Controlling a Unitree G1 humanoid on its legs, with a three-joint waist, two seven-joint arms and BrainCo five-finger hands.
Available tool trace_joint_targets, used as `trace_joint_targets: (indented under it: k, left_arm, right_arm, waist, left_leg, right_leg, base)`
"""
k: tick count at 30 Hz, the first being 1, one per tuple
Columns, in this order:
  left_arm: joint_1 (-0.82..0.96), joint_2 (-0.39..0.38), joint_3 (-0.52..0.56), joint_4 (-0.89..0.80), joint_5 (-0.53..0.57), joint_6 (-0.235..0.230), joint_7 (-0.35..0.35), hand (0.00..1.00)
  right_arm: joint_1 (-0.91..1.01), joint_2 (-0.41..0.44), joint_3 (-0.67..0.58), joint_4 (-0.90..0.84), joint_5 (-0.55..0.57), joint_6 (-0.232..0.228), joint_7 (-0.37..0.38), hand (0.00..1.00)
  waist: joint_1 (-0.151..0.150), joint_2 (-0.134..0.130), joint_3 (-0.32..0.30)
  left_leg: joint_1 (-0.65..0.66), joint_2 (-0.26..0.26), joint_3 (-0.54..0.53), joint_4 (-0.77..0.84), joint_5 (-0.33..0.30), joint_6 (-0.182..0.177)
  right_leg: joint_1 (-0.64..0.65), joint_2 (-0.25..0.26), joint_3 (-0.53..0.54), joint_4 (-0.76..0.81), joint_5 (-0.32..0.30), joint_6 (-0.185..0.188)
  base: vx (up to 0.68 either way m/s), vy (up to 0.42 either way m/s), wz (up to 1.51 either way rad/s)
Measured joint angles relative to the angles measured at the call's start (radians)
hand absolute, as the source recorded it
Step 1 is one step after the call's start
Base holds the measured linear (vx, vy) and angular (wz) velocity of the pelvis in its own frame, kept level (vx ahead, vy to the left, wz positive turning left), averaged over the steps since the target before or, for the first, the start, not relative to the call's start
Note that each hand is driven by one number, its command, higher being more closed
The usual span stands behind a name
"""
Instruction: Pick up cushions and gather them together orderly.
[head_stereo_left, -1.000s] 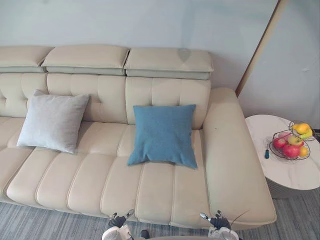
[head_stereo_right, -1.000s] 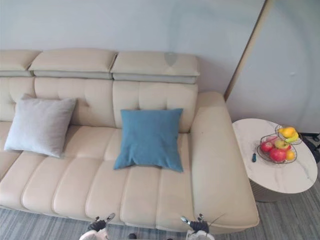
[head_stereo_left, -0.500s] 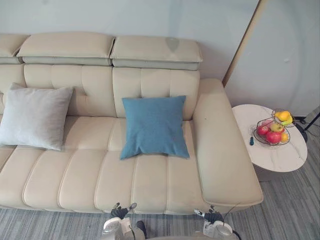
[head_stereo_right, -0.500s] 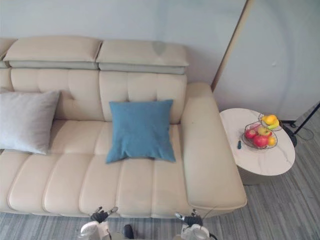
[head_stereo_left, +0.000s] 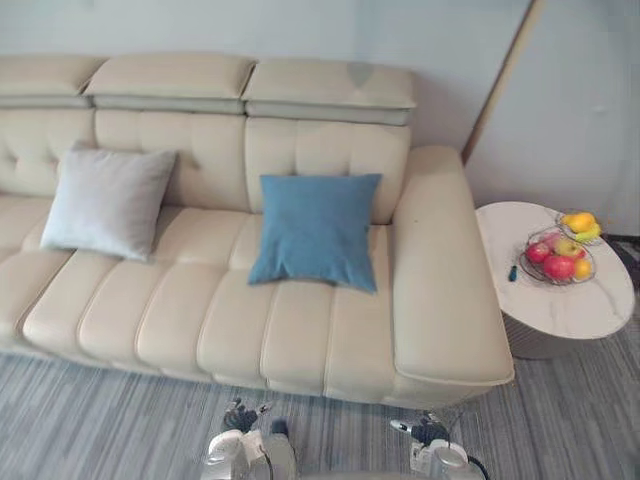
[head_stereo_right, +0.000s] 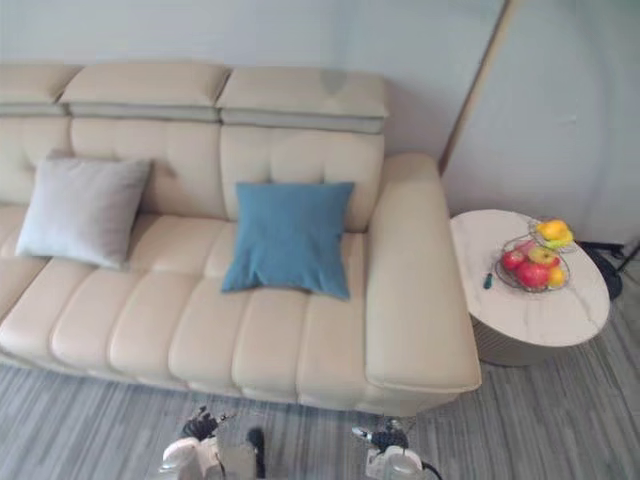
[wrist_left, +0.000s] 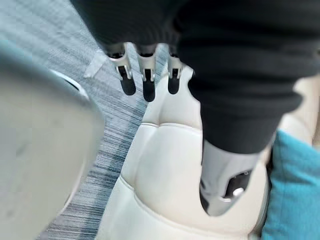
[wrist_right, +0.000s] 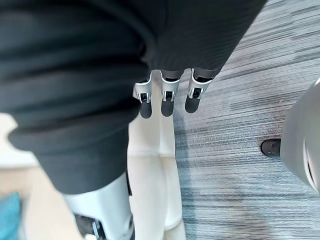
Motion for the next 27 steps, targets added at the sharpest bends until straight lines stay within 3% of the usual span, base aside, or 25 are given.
trace_joint_targets:
  k: [1,3,5,8,10,11,21,24,27]
  left_arm:
    - [-0.005,-0.002,0.010,0.006,0.000,0.005,-0.001,0.00]
    - [-0.010,0.001,0.009,0.019,0.002,0.009,-0.009,0.00]
    - [-0.005,0.013,0.010,0.028,0.002,0.019,-0.010,0.00]
    - [0.019,0.016,0.010,0.037,0.002,0.018,-0.009,0.00]
    - [0.024,0.022,0.010,0.043,0.001,0.019,-0.008,0.00]
    - [0.038,0.068,-0.013,0.123,0.000,0.017,-0.008,0.00]
    - [0.037,0.069,-0.013,0.120,-0.011,0.021,-0.007,0.00]
    - [0.027,0.069,-0.012,0.120,-0.022,0.031,-0.002,0.00]
    - [0.018,0.070,-0.009,0.114,-0.035,0.048,0.001,0.00]
  right_arm:
    - [0.004,-0.007,-0.015,0.002,0.000,0.005,0.004,0.00]
    - [0.017,0.009,-0.065,0.006,-0.001,0.016,0.011,0.00]
    - [0.030,0.020,-0.127,0.031,0.001,0.028,0.012,0.00]
    - [0.057,0.018,-0.161,0.042,0.003,0.029,0.011,0.00]
    - [0.056,0.018,-0.169,0.044,0.003,0.028,0.011,0.00]
    - [0.023,-0.014,-0.193,0.117,0.041,0.023,0.010,0.00]
    - [0.023,-0.012,-0.176,0.110,0.051,0.027,-0.003,0.00]
    - [0.023,-0.009,-0.162,0.099,0.101,0.027,-0.025,0.00]
    - [0.042,0.010,-0.157,0.042,0.164,0.026,-0.043,0.00]
  waist:
    - [-0.004,0.015,-0.006]
    - [-0.033,-0.010,-0.006]
    - [-0.054,-0.029,-0.015]
    - [-0.051,-0.024,-0.051]
    - [-0.053,-0.023,-0.057]
    - [-0.088,-0.025,-0.017]
    - [-0.099,-0.025,-0.015]
    - [-0.101,-0.021,-0.002]
    - [-0.104,-0.022,0.006]
  left_leg:
    - [0.007,-0.013,-0.012,-0.037,-0.020,-0.013]
    - [0.082,-0.062,-0.028,-0.244,-0.020,-0.017]
    - [0.141,-0.117,-0.045,-0.444,0.084,-0.001]
    - [0.213,-0.148,-0.050,-0.613,0.166,0.006]
    - [0.215,-0.155,-0.053,-0.613,0.178,0.010]
    - [0.278,-0.145,-0.063,-0.613,0.157,0.011]
    - [0.281,-0.138,-0.024,-0.613,0.157,0.010]
    - [0.297,-0.122,0.022,-0.613,0.154,0.006]
    - [0.308,-0.099,0.130,-0.612,0.128,-0.022]
  right_leg:
    - [-0.002,0.003,0.000,-0.016,-0.016,0.024]
    - [-0.028,-0.023,-0.002,-0.039,-0.028,0.041]
    - [-0.032,-0.039,0.018,-0.077,-0.020,0.033]
    - [-0.029,-0.050,0.034,-0.089,-0.014,0.030]
    - [-0.023,-0.051,0.048,-0.095,-0.009,0.028]
    - [0.081,-0.018,0.066,-0.177,0.058,0.027]
    - [0.077,-0.018,0.080,-0.173,0.058,0.027]
    - [0.068,-0.011,0.109,-0.154,0.057,0.028]
    - [0.016,0.000,0.161,-0.110,0.031,0.032]
  base:
    - [-0.10,0.114,-0.42]
    - [-0.13,0.120,0.12]
    - [-0.16,0.089,0.55]
    - [-0.05,0.089,0.26]
    - [-0.03,0.055,0.05]
    - [0.00,0.000,0.00]
    - [0.00,-0.006,-0.05]
    - [-0.02,-0.031,-0.35]
    - [-0.06,-0.035,-0.82]
